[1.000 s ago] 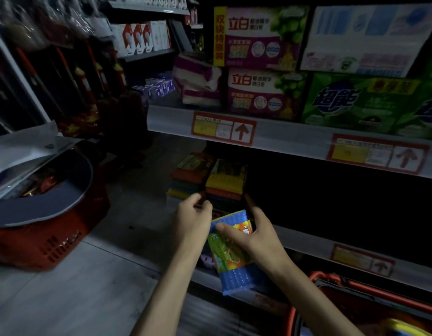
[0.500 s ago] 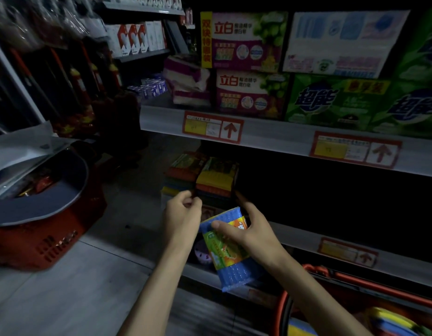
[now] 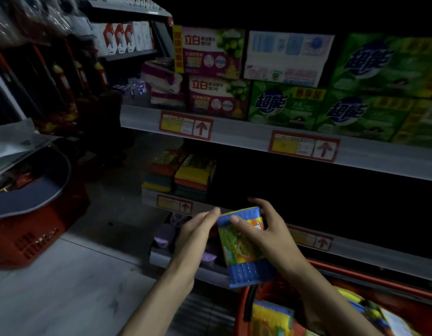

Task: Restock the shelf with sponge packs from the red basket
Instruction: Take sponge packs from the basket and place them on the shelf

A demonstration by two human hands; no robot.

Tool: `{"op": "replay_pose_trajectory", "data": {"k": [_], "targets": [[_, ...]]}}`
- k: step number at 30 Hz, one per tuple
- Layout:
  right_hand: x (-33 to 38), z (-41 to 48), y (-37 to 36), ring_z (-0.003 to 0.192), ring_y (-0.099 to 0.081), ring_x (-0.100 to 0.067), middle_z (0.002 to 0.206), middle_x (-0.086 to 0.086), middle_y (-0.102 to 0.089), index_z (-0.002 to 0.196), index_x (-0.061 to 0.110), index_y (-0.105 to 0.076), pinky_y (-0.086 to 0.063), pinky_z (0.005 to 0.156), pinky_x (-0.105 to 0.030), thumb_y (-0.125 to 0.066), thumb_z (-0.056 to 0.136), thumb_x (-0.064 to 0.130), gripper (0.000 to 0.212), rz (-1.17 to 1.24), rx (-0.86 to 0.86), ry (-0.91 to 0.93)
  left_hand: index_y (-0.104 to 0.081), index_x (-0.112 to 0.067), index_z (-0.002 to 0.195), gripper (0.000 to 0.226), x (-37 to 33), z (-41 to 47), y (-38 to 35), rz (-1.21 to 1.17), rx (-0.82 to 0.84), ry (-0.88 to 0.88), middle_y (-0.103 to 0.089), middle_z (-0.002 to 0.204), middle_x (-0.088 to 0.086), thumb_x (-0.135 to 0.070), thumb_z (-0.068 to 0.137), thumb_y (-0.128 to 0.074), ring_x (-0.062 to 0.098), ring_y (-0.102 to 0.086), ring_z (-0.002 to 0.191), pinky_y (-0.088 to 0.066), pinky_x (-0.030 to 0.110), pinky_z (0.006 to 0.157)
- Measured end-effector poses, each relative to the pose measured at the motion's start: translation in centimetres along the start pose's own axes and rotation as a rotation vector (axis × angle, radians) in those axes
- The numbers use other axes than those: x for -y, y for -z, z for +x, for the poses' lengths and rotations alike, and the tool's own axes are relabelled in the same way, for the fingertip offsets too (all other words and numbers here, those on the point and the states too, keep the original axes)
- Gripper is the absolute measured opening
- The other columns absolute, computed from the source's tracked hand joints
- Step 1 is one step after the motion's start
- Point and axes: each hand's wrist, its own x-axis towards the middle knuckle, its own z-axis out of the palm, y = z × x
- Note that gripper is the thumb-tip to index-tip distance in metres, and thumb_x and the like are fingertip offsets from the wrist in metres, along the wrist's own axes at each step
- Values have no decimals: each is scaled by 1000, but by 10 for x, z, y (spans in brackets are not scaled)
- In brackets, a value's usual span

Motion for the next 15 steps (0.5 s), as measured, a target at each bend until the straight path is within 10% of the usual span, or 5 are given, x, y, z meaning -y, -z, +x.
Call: {"op": "replay_pose_trajectory", "data": {"k": [7, 12, 15], "targets": [[9, 4, 24, 82, -66, -7, 84, 5, -70, 99, 21, -69, -53, 79, -34, -53, 98, 57, 39, 47, -58, -29, -69, -30, 120, 47, 0, -12, -17, 40, 234, -44, -77, 115, -4, -42, 78, -84, 13, -71, 109, -54, 35, 97], [17, 5, 32, 94, -73, -19, 111, -17, -73, 116, 17, -68, -56, 84, -33, -47, 99, 62, 53, 209, -26, -181, -73, -14, 109, 32, -5, -12, -18, -109, 120, -40, -79, 106, 11, -24, 79, -81, 22, -75, 93, -58, 39, 83], [15, -10, 43, 106, -70, -16, 113, -1, -73, 119, 33, -67, -51, 89, -31, -54, 91, 65, 45, 171, 14, -184, -72, -14, 107, 26, -12, -12, -14, -173, 41, -62, -79, 99, 6, -24, 84, -78, 13, -75, 79, -57, 25, 58]]}}
